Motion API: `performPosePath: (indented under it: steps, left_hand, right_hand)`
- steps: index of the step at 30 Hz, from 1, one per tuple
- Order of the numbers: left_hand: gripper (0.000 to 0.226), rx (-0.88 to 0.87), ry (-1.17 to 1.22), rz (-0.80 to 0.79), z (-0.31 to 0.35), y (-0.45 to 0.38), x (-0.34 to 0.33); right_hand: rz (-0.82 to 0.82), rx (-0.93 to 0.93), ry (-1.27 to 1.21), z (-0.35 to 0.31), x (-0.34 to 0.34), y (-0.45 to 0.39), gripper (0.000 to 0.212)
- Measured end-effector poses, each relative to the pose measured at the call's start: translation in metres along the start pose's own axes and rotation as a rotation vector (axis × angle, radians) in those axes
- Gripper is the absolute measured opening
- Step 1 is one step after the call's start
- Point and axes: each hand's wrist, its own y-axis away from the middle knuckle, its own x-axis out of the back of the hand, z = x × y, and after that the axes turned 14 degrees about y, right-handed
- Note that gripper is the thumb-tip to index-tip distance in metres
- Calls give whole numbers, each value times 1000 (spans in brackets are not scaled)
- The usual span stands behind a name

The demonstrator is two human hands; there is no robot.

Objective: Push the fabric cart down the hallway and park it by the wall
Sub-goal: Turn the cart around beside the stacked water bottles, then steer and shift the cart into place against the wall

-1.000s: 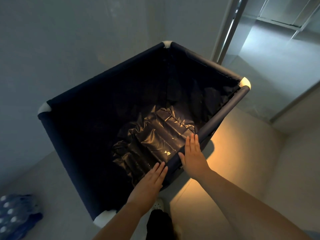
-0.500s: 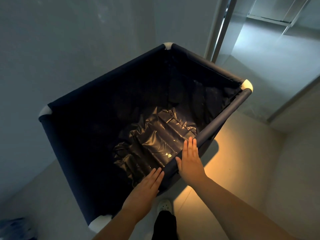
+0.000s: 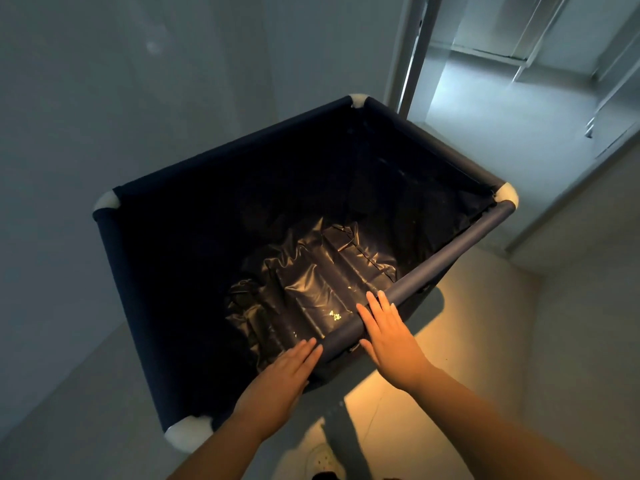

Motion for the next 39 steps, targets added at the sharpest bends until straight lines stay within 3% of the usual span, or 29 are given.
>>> performPosePath:
  steps: [3, 8, 12, 16, 24, 29, 34, 39]
  left_hand:
    - [90, -35, -45, -33, -7, -21, 13]
    - [101, -47, -69, -45, -21, -51, 27]
    - [97, -67, -39, -46, -27, -70, 36]
    - [95, -92, -58, -61, -31, -88, 43]
    - [104, -142, -168, -47, -39, -117, 57]
    - [95, -144, -144, -38, -49, -123, 57]
    - [68, -194, -74, -12, -56, -123, 58]
    - [76, -184, -38, 10, -55, -121, 60]
  right_hand:
    - [-10, 90, -2, 27, 3, -11, 65]
    - [25, 299, 86, 73, 3, -39, 96]
    - [31, 499, 146, 111, -1, -69, 97]
    - [72, 614, 222, 136, -12, -94, 110]
    - [141, 892, 267, 171, -17, -131, 97]
    - [190, 1092, 289, 185, -17, -157, 89]
    - [199, 1138, 267, 184, -19, -162, 85]
    - [220, 1151, 230, 185, -18, -163, 64]
